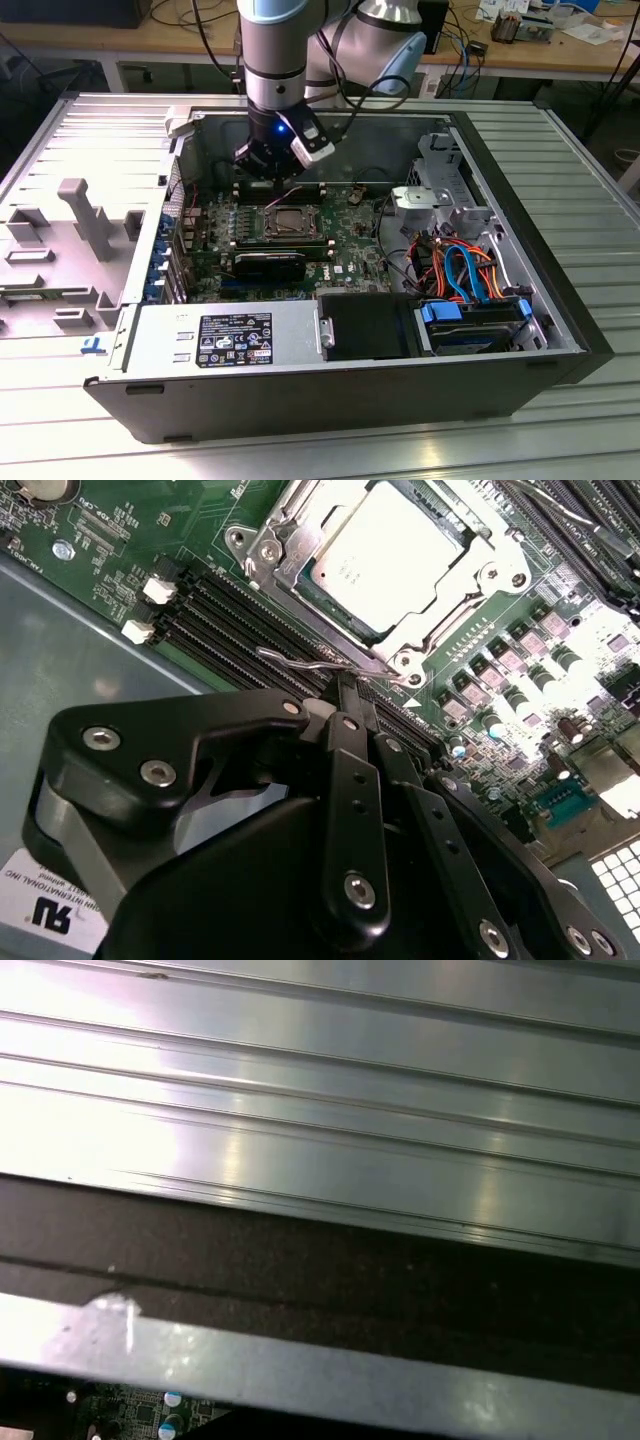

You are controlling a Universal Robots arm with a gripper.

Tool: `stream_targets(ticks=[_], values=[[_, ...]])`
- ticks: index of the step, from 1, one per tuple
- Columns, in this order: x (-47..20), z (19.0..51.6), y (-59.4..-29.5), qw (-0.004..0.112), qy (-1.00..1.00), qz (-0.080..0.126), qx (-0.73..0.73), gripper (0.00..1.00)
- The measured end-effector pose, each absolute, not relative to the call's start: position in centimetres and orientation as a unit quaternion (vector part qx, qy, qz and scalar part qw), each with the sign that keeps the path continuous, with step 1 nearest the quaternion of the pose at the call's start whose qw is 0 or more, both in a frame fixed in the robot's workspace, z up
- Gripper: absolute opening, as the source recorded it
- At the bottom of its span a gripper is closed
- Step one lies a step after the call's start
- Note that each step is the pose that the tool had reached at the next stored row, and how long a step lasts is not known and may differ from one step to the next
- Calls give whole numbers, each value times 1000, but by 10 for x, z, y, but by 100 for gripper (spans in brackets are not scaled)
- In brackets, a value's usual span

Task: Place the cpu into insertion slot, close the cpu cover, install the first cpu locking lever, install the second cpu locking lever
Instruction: 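Install the first cpu locking lever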

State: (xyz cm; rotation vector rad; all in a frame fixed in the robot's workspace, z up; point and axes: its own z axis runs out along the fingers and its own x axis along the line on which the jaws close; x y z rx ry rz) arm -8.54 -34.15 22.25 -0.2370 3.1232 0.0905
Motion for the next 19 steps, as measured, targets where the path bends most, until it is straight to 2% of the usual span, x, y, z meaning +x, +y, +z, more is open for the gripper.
stream_targets(ticks=[19], values=[[-73, 213, -342, 4, 997, 29, -76, 11]])
